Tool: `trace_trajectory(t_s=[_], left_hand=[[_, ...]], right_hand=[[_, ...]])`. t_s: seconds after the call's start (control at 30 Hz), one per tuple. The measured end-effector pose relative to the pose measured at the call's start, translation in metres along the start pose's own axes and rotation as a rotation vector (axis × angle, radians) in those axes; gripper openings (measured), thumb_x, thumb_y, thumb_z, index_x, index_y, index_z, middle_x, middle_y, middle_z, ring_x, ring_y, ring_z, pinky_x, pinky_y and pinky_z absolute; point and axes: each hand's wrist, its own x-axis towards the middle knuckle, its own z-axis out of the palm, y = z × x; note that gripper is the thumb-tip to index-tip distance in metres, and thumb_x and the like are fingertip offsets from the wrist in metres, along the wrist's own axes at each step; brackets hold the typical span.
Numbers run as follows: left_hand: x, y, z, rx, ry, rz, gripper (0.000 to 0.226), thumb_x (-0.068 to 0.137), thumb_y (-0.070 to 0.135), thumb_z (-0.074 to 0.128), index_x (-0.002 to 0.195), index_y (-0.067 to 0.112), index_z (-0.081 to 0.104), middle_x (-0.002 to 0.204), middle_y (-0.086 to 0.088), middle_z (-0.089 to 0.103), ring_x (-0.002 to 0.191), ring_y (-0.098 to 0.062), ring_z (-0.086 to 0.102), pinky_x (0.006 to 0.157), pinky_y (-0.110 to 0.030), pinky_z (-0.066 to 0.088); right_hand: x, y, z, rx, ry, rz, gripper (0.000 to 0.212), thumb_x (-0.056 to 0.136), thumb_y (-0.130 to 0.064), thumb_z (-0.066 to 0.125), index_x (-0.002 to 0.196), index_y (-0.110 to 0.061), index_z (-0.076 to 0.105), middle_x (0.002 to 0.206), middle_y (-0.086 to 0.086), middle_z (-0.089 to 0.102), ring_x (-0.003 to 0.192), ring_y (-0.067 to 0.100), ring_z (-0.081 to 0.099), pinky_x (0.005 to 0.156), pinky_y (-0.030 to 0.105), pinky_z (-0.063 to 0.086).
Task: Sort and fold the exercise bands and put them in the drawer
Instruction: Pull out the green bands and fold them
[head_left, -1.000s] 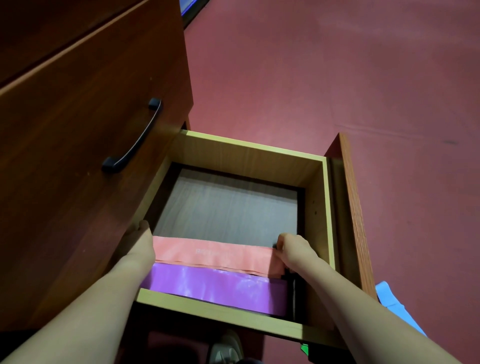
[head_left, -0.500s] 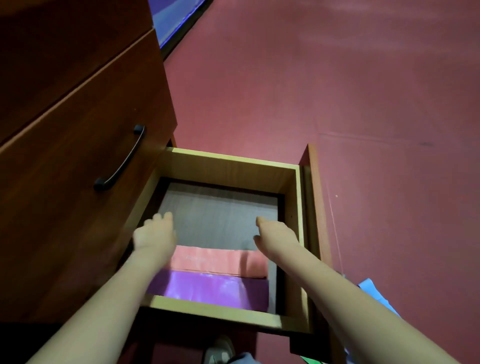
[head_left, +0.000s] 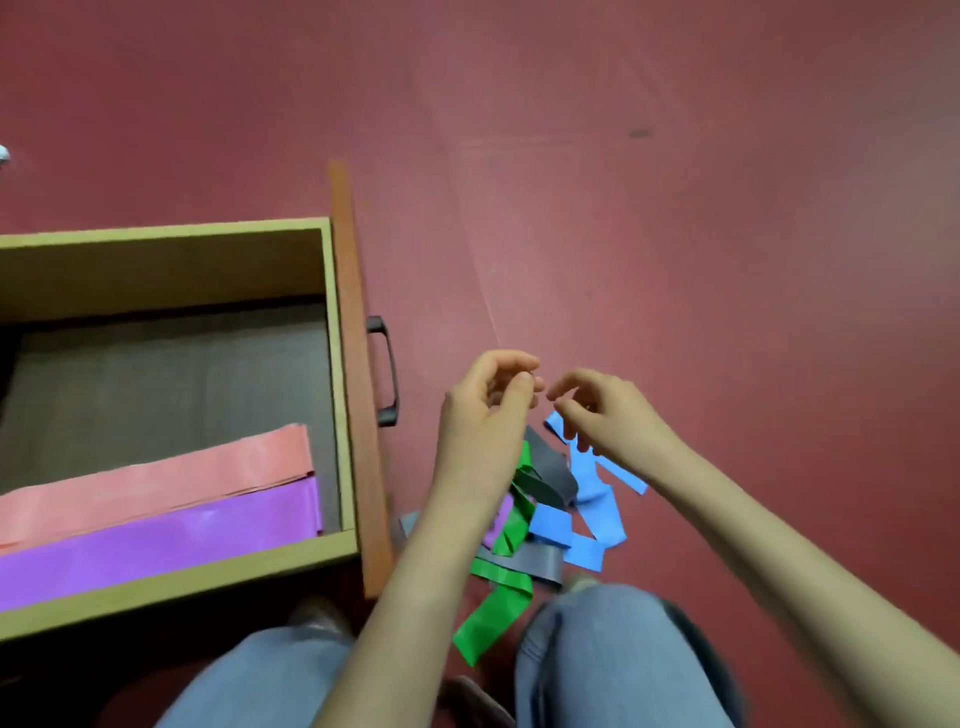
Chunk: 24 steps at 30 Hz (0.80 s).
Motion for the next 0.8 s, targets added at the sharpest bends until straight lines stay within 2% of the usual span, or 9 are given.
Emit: trace_trajectory(t_s=[0.1,0.17,0.27,0.4,0.47,0.57,0.67,0.73,0.8], left_hand=[[0.007,-0.042,0.024,-0.006,0.002,-0.132,0.03,0.087,0.0,0.046,0.073,0.025,0.055,0.069,0.006,0.061,0.054,0.008,0.055,0.054,-0.009,0.043],[0.015,-0.075,0.033,-0.014,0.024,-0.218,0.03,0.088,-0.001,0.045,0.073,0.023,0.054,0.069,0.004,0.059,0.05,0.009,0.054,0.052,-0.009,0.043],[0.031,-0.126,0.032,0.002,0.122,-0.323,0.03,0.087,-0.004,0.045,0.072,0.021,0.054,0.071,0.002,0.058,0.053,0.008,0.054,0.06,-0.015,0.043],[0.05,-0.207,0.019,0.077,0.317,-0.523,0.032,0.084,-0.005,0.048,0.068,0.022,0.052,0.069,-0.002,0.054,0.061,-0.005,0.052,0.059,-0.02,0.039],[0.05,-0.24,0.014,0.115,0.327,-0.582,0.032,0.083,-0.005,0.049,0.067,0.022,0.052,0.066,-0.001,0.052,0.063,-0.01,0.049,0.059,-0.023,0.037],[0.054,-0.272,0.013,0.115,0.292,-0.623,0.031,0.085,-0.005,0.045,0.07,0.021,0.051,0.066,0.0,0.053,0.048,0.002,0.053,0.047,-0.013,0.039],[0.058,-0.295,0.019,0.076,0.28,-0.664,0.03,0.086,-0.005,0.043,0.072,0.02,0.049,0.067,0.0,0.053,0.037,0.007,0.052,0.04,-0.007,0.036],[0.06,-0.309,0.019,0.058,0.29,-0.663,0.03,0.087,-0.004,0.041,0.072,0.02,0.048,0.069,0.001,0.053,0.038,0.006,0.052,0.042,-0.007,0.037],[0.06,-0.323,0.014,0.057,0.33,-0.655,0.03,0.089,-0.003,0.04,0.073,0.021,0.05,0.07,0.001,0.054,0.045,0.003,0.055,0.044,-0.007,0.039]], right_hand=[[0.005,0.058,0.016,0.025,-0.066,0.146,0.013,0.087,-0.009,0.046,0.09,-0.015,0.058,0.057,-0.002,0.057,0.041,0.008,0.051,0.041,0.011,0.037],[0.013,0.094,0.028,0.051,-0.096,0.215,0.012,0.088,-0.011,0.047,0.09,-0.013,0.058,0.056,-0.002,0.056,0.038,0.002,0.048,0.045,0.014,0.038],[0.028,0.137,0.045,0.111,-0.121,0.335,0.013,0.089,-0.012,0.045,0.089,-0.008,0.057,0.058,0.003,0.056,0.045,0.013,0.049,0.049,0.025,0.042],[0.046,0.191,0.077,0.166,-0.17,0.502,0.01,0.088,-0.01,0.043,0.086,-0.01,0.052,0.056,0.001,0.054,0.044,0.017,0.048,0.039,0.02,0.041],[0.051,0.212,0.096,0.185,-0.189,0.544,0.011,0.088,-0.01,0.043,0.081,-0.011,0.051,0.056,0.001,0.054,0.043,0.017,0.049,0.038,0.018,0.041],[0.059,0.23,0.126,0.221,-0.197,0.521,0.014,0.087,-0.008,0.042,0.077,-0.014,0.051,0.058,0.002,0.053,0.044,0.013,0.05,0.039,0.015,0.041],[0.063,0.238,0.157,0.263,-0.201,0.458,0.022,0.087,-0.005,0.043,0.071,-0.02,0.05,0.059,-0.002,0.052,0.04,-0.001,0.049,0.044,0.013,0.043],[0.065,0.24,0.177,0.246,-0.192,0.369,0.022,0.085,-0.006,0.048,0.072,-0.022,0.053,0.06,-0.008,0.052,0.051,0.003,0.051,0.06,0.025,0.048],[0.065,0.238,0.196,0.198,-0.185,0.28,0.012,0.084,-0.008,0.052,0.081,-0.017,0.061,0.06,-0.007,0.054,0.057,0.008,0.049,0.067,0.029,0.043]])
